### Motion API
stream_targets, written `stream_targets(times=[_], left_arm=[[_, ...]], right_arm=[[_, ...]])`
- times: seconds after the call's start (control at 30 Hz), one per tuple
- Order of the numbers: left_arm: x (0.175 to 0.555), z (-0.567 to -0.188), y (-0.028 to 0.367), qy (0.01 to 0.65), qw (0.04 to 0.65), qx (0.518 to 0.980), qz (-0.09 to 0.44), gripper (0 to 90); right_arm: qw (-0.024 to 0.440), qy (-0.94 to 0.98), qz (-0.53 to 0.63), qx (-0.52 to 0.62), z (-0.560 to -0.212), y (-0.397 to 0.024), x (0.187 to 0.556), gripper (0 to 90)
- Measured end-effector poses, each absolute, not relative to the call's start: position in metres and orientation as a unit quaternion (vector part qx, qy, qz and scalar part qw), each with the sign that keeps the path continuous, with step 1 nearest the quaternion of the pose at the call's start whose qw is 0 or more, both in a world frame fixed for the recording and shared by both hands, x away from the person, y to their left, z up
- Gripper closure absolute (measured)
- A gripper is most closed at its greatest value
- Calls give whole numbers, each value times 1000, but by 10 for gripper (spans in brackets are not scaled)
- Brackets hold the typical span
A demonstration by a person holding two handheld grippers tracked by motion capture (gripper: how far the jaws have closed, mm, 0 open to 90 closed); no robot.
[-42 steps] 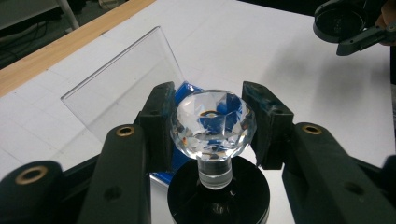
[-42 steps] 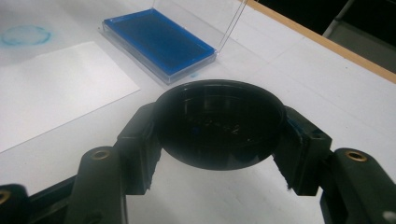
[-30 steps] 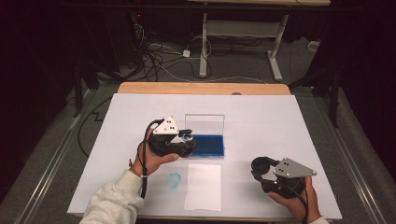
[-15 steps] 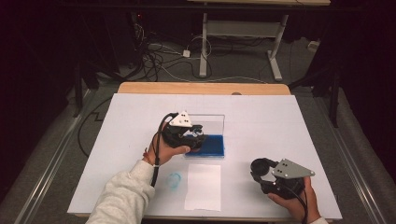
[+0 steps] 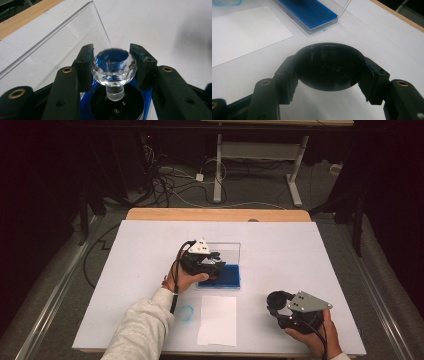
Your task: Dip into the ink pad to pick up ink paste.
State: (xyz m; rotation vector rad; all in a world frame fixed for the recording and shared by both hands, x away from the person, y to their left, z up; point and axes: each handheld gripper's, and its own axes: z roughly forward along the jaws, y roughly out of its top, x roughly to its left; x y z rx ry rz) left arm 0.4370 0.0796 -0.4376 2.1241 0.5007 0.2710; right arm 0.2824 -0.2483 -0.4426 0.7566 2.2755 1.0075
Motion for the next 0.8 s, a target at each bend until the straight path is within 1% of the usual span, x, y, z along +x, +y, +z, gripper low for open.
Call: stream_targets(times=[0.2,0.57,0.67,0.8], left_arm=[[440,-445,76,201,441,867,116,550],[434,-449,86,212,450,861,111,548],[431,-448,89,213,442,865,109,548],[428,-444,93,229,425,871,96,548]], right_arm=[[268,848,366,273,-444,-247,282,388],[266,850,365,270,-444,-246,281,387],[266,851,364,270,-445,-246,281,387],[266,853,358,273,-445,-245,282,387]])
